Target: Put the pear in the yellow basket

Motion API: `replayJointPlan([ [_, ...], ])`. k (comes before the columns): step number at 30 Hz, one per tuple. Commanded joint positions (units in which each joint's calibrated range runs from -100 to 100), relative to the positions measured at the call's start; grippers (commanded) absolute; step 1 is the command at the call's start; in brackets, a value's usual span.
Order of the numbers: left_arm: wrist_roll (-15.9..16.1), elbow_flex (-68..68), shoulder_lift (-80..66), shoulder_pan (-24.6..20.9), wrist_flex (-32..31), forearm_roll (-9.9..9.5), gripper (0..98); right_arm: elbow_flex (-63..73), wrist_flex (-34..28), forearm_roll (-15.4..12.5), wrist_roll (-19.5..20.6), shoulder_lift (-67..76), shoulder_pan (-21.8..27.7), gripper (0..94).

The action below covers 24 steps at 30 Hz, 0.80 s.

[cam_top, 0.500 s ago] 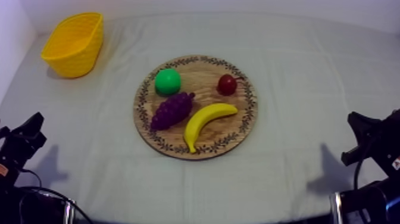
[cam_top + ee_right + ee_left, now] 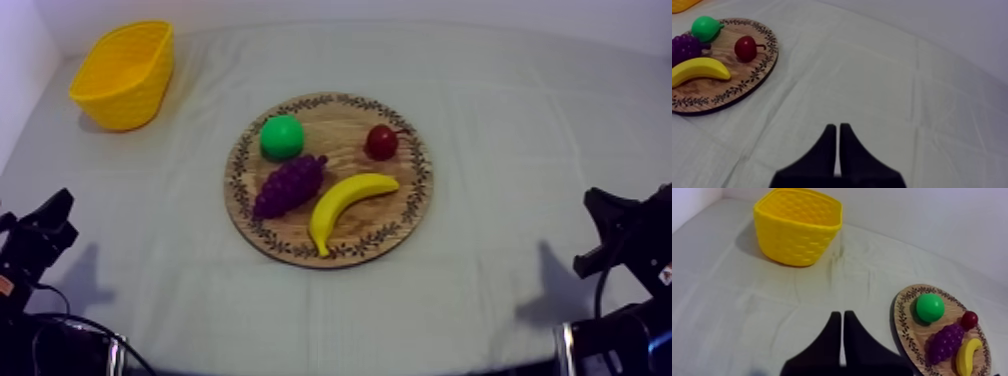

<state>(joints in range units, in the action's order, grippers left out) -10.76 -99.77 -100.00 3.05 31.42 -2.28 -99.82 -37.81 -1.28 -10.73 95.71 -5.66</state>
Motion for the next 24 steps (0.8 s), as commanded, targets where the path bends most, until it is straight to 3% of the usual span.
replayJointPlan([
  [1,0.0,-0.01,0.0,0.03,0.03,0.01,0.0,0.05,-0.02,-0.01,0.01,0.04,-0.01,0.4],
  [8,0.77,0.23,0.0,0.15,1.74,0.1,0.0,0.05,-0.02,-0.01,0.02,0.04,-0.01,0.4],
  [12,3.14,0.29,0.0,1.48,1.21,0.68,0.0,0.05,-0.02,-0.01,0.01,0.04,-0.01,0.4],
  [16,6.89,0.17,0.0,4.49,-0.97,3.14,0.0,0.05,-0.02,-0.01,0.01,0.04,-0.01,0.4],
  [21,6.27,0.43,0.77,8.35,-3.07,4.55,0.0,0.05,-0.02,-0.01,0.0,0.04,-0.01,0.4],
  [24,8.18,1.73,3.48,9.39,-3.38,7.25,0.0,0.05,-0.02,-0.01,0.0,0.04,-0.01,0.4],
])
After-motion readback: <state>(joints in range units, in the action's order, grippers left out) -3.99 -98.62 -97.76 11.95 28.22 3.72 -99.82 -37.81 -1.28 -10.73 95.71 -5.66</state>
